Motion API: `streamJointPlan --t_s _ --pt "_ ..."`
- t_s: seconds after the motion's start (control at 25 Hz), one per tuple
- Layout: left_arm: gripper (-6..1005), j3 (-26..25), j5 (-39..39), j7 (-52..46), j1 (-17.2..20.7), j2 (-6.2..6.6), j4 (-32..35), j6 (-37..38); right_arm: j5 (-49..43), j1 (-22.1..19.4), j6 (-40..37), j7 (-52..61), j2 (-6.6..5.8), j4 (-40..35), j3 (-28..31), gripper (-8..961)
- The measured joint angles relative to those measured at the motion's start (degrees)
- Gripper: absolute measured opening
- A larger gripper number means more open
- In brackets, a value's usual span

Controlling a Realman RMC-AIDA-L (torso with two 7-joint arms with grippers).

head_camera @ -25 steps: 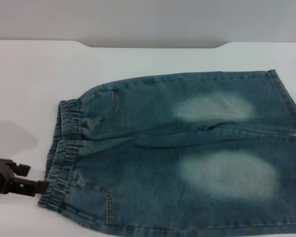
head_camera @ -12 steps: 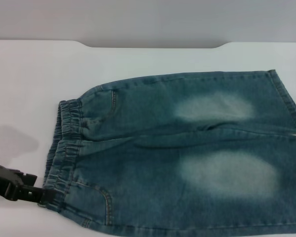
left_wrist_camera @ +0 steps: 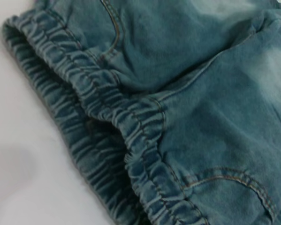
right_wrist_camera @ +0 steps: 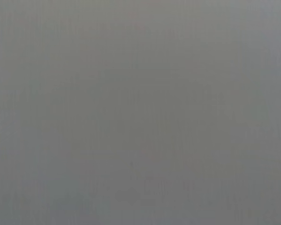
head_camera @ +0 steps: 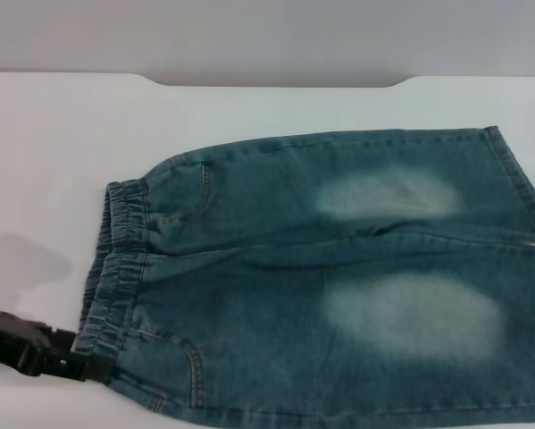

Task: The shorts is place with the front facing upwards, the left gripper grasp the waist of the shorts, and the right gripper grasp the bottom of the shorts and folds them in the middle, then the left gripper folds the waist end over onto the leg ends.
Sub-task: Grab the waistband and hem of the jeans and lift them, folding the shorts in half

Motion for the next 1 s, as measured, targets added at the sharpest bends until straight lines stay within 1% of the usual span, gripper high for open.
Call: streamJointPlan --t_s 0.12,1.0 --pt "724 0.5 0.0 0.3 0.0 0.00 -1.5 -0.3 0.0 -0.1 -0.1 0.0 0.00 0.0 0.0 505" --pt "702 1.3 -0.3 0.5 -0.6 -0.08 -3.3 -1.2 0.0 0.0 0.0 0.0 0.00 -0.1 0.0 505"
